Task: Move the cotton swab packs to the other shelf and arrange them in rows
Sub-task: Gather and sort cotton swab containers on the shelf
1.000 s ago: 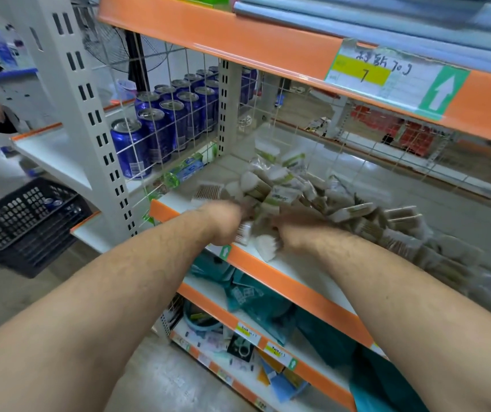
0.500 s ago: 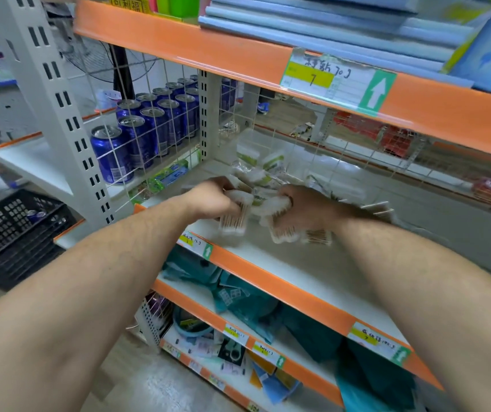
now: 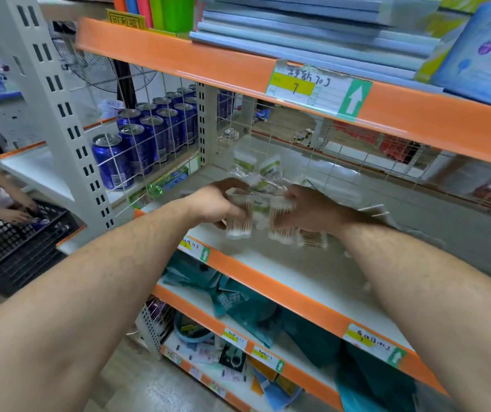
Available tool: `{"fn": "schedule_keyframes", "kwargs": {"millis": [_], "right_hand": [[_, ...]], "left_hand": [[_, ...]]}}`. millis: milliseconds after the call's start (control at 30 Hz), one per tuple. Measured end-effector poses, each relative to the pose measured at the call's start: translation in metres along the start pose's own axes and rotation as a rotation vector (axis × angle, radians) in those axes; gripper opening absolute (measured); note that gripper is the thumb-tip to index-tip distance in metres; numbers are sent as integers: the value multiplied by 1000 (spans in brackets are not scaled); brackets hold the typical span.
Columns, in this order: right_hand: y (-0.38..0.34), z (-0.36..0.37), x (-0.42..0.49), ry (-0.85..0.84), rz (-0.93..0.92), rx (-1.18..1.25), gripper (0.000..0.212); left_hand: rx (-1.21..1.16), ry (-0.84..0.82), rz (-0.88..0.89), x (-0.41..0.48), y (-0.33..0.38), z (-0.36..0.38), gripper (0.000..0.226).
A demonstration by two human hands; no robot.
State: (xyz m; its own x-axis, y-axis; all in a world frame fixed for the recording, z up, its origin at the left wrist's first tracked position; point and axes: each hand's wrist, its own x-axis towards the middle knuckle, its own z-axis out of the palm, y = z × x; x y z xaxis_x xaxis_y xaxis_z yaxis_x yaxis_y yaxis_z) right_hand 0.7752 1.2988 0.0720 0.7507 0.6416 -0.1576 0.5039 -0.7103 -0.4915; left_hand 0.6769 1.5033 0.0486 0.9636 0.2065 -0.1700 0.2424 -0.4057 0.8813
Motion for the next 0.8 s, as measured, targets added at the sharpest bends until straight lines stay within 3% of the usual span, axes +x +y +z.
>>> {"fn": "schedule_keyframes", "kwargs": {"millis": [100, 267, 400, 533, 600, 700, 800], "right_hand": [[0, 1, -2, 7, 4, -61, 63], [1, 2, -2, 32, -83, -86, 61], [2, 2, 0, 78, -50, -218, 50], [3, 0, 0, 81, -110, -231, 26], [1, -1, -2, 60, -124, -213, 23], [-1, -2, -2, 15, -29, -129, 25], [-7, -5, -4, -117, 132, 53, 25]], "left_hand": [[128, -61, 35, -4, 1, 1, 69], [309, -66, 67, -2, 3, 11, 39], [250, -65, 27, 2, 4, 16, 33], [179, -75, -54, 6, 7, 16, 51], [184, -73, -41, 9, 5, 14, 46], [176, -59, -10, 12, 2, 11, 36], [160, -39, -4, 13, 1, 9, 46]]}}
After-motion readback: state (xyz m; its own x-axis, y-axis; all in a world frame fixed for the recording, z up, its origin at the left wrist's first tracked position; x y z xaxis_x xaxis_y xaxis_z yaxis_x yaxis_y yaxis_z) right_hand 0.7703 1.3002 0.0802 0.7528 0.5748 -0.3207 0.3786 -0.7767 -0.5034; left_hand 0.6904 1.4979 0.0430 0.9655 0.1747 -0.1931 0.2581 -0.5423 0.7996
